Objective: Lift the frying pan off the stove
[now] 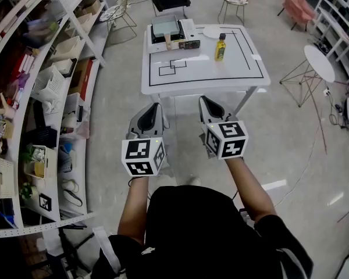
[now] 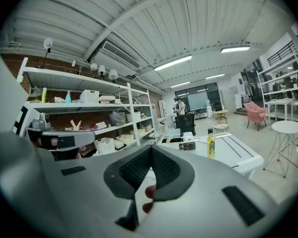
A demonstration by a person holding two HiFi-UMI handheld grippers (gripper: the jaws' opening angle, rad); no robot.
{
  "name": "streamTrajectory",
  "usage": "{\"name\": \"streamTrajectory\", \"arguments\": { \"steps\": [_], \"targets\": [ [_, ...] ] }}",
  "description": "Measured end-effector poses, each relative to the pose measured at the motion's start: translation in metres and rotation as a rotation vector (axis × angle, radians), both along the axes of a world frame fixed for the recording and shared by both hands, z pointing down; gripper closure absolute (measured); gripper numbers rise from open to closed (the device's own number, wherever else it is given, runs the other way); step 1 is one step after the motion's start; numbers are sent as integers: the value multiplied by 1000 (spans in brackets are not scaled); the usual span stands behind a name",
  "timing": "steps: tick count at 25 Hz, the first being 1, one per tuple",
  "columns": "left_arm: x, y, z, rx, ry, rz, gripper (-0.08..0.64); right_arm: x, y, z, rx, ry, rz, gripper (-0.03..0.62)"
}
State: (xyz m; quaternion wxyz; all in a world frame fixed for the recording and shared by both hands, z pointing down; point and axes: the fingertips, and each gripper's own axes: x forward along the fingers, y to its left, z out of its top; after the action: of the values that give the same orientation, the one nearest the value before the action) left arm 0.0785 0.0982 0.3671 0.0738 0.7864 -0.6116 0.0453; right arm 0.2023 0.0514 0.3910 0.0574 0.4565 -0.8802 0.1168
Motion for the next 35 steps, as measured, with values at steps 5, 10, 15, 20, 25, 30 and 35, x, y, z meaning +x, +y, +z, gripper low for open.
{"name": "streamTrajectory", "arguments": {
  "steps": [5, 10, 15, 20, 25, 30, 35],
  "targets": [
    [-5, -12, 3, 3, -9, 3, 549, -5, -13, 5, -5, 1, 3, 591],
    [-21, -33, 7, 0, 3, 1, 548, -22, -33, 6, -2, 16, -4, 591],
    [-38, -64, 10, -14, 35, 25, 549, -40, -62, 10, -6, 26, 2, 591],
    [-58, -102, 10, -31, 65, 33, 549, -56, -99, 10, -11, 31, 16, 591],
    [-77, -143, 9, -42, 78, 46, 549, -72, -137, 10, -21, 42, 39, 591],
    [-100, -178, 7, -56, 101, 77, 548, -93, -170, 5, -27, 54, 62, 591],
    [-128, -208, 6, -69, 113, 104, 548, -122, -198, 2, -39, 68, 74, 591]
  ]
}}
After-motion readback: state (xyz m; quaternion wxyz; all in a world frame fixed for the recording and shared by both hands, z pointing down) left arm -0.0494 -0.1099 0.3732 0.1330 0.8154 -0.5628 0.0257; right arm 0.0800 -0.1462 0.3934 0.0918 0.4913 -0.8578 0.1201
